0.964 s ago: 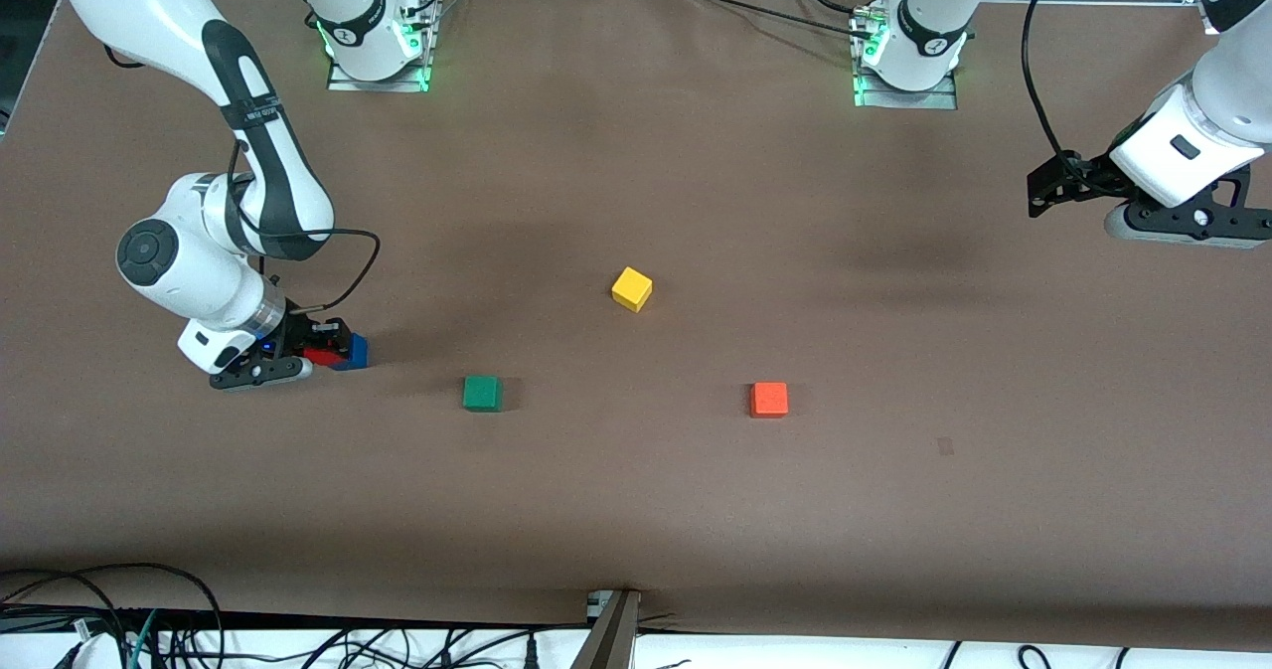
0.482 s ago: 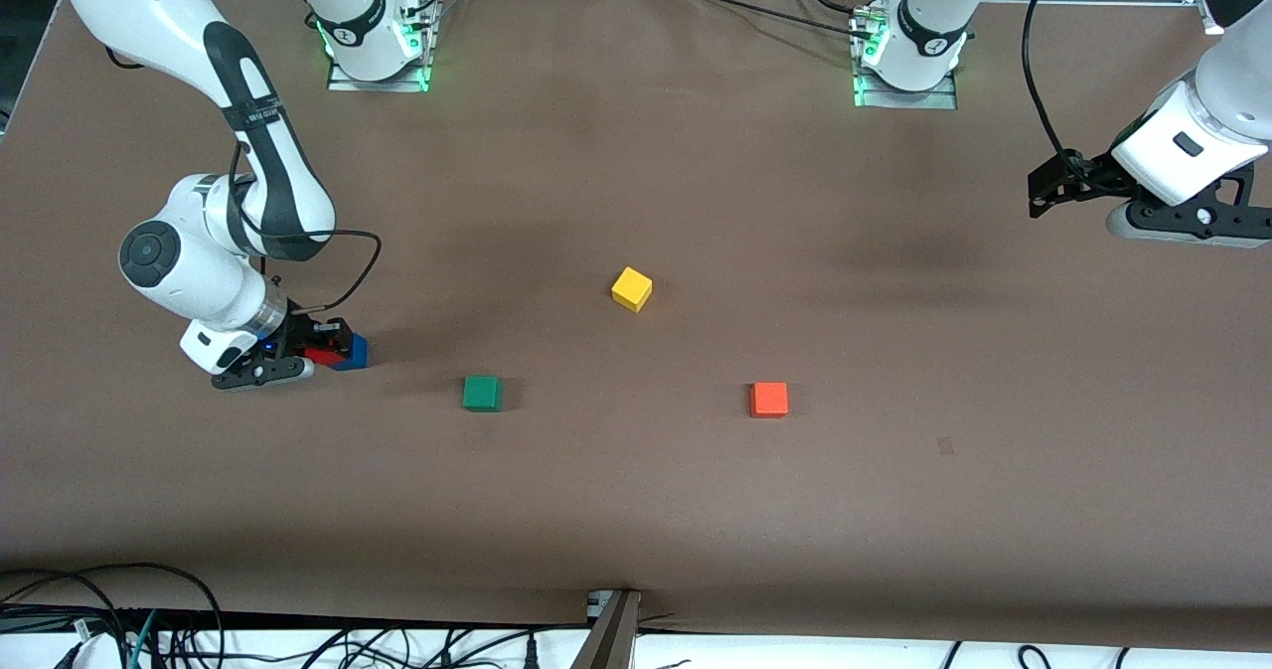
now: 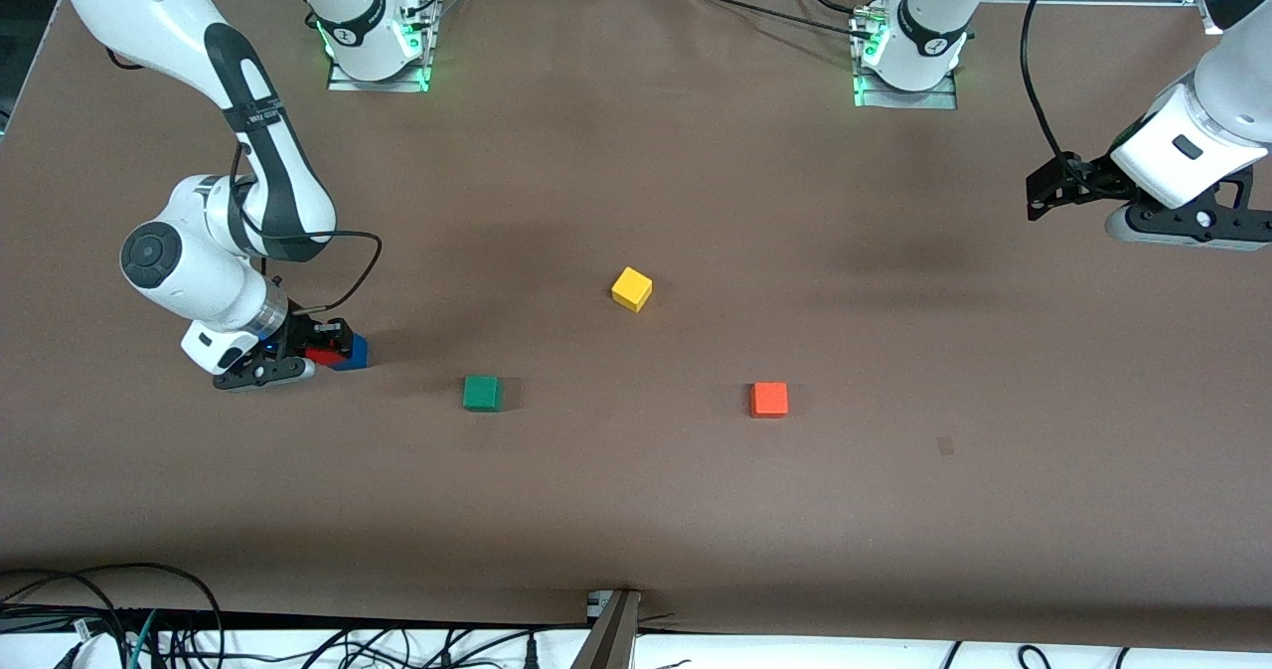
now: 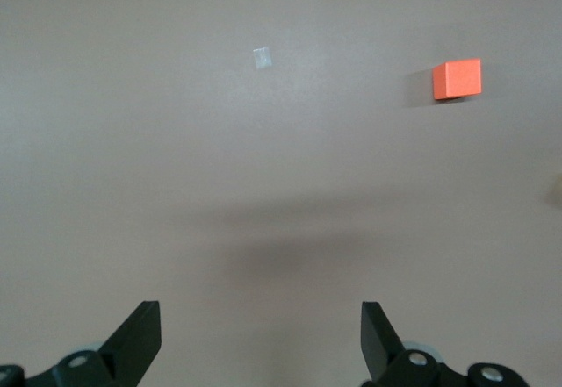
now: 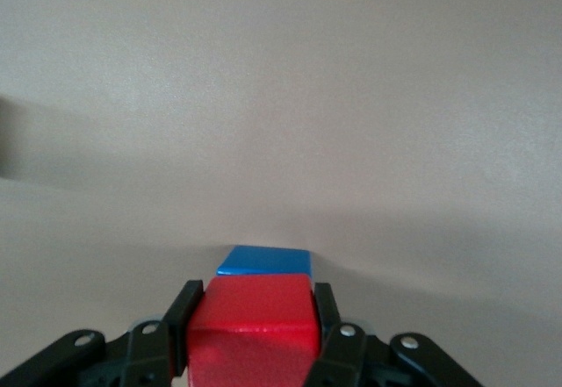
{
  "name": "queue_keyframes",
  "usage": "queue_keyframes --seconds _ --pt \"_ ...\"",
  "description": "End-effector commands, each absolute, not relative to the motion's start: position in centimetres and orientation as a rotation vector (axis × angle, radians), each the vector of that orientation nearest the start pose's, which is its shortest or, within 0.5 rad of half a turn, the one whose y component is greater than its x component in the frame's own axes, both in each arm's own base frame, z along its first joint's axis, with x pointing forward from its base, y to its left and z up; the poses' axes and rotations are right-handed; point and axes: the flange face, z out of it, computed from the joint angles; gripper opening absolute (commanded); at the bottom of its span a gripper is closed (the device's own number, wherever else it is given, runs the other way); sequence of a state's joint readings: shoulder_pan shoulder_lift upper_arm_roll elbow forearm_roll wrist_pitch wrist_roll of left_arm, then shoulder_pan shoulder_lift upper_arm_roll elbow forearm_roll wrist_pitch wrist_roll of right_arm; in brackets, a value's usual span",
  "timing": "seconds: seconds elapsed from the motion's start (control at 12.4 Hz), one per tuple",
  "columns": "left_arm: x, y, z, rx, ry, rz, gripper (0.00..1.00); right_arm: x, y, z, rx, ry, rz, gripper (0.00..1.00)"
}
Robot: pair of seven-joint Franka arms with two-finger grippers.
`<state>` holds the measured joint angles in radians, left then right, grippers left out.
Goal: Pass red block to right arm, stack on blue
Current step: 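Open the right gripper and raise it away from the stack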
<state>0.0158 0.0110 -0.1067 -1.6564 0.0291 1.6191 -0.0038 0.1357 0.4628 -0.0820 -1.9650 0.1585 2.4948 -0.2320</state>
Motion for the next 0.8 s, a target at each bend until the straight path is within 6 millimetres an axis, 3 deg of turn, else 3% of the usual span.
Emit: queue_keyframes --seconds 0.0,0.08,0.16,0.24,0.32,0.4,0.72 --pt "57.1 -5.0 58.3 -3.126 0.131 0.080 1.00 62.8 3.5 24.2 -3.080 -0.251 -0.113 0.37" --pt "58.3 -4.8 57.1 -3.128 0.119 0.109 1.00 62.8 3.4 24.2 -3.080 -0.249 -0.115 0.39" --pt "58.6 -4.7 57.5 -3.129 0.123 0.095 1.00 62.8 3.4 24.2 -3.080 -0.247 -0.115 0.48" --pt "58.6 -4.6 57.5 -3.131 0.121 0.097 1.00 62.8 3.4 24.2 -3.079 -0.249 -0.116 0.64" --pt "58.6 -4.6 57.5 -3.131 0.121 0.097 1.00 62.9 3.4 24.4 -3.078 -0.241 -0.120 0.88" --pt "58.6 -4.6 57.5 -3.129 0.121 0.097 1.00 63.1 3.4 24.6 -3.078 -0.244 -0.128 1.00" --pt "58.6 -4.5 57.3 -3.128 0.128 0.099 1.00 63.3 3.5 24.9 -3.078 -0.233 -0.139 1.00"
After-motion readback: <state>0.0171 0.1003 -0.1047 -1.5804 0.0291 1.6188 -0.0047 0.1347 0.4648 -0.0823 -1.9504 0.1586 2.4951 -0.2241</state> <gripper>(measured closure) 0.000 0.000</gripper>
